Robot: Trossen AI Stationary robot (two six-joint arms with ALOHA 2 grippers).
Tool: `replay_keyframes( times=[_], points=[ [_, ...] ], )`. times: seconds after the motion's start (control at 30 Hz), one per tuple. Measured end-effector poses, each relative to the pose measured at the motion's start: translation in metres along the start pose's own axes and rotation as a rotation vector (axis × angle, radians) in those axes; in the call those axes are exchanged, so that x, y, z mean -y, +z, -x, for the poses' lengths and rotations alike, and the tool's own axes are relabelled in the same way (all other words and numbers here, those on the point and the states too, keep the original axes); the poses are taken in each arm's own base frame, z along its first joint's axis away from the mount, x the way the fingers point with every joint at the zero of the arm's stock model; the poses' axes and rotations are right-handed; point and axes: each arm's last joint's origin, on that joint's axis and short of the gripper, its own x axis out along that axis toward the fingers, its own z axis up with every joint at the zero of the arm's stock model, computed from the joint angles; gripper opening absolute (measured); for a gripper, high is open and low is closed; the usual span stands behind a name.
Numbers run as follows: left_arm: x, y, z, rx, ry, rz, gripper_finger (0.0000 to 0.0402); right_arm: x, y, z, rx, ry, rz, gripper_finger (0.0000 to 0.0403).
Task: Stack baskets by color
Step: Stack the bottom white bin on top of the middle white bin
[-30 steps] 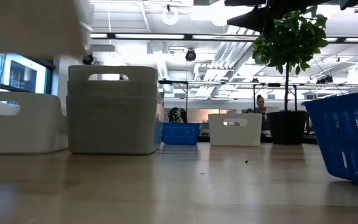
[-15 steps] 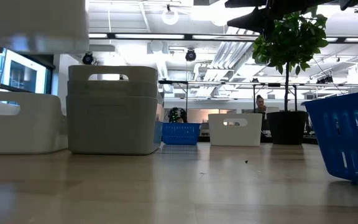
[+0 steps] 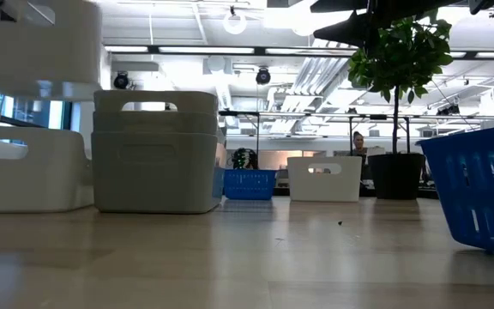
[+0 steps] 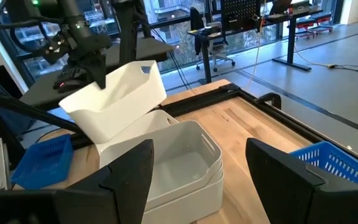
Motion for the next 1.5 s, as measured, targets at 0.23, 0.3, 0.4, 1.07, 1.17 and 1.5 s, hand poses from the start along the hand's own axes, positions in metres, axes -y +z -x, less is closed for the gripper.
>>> replay_keyframes(
  times=[0.23,0.3,0.4,1.07,1.17,1.5],
  points=[
    [0.011,-0.012,-0.016,-0.030,-0.016,-0.027,0.0000,0.000,0.000,0.000,-0.001,-0.001,0.000,0.0243],
    [0.013,-0.013,-0.022,-0.055,-0.018,-0.050,0.0000,0.000,0.000,0.000,-0.002,-0.001,0.001,0.0243],
    [0.015,-0.014,-0.032,-0.101,-0.021,-0.070,0.0000,0.000,-0.001,0.000,-0.005,-0.004,0.003,0.0243],
    [0.020,-0.004,-0.061,-0.027,-0.068,-0.188,0.0000,0.001,-0.002,0.000,-0.020,-0.030,-0.019,0.0243],
    [0.019,-0.002,-0.061,-0.010,-0.056,-0.200,0.0000,0.002,-0.004,0.000,-0.027,-0.055,-0.014,0.0243],
    [0.018,0.001,-0.061,0.024,-0.056,-0.211,0.0000,0.002,-0.004,0.000,-0.028,-0.057,-0.017,0.0243]
  ],
)
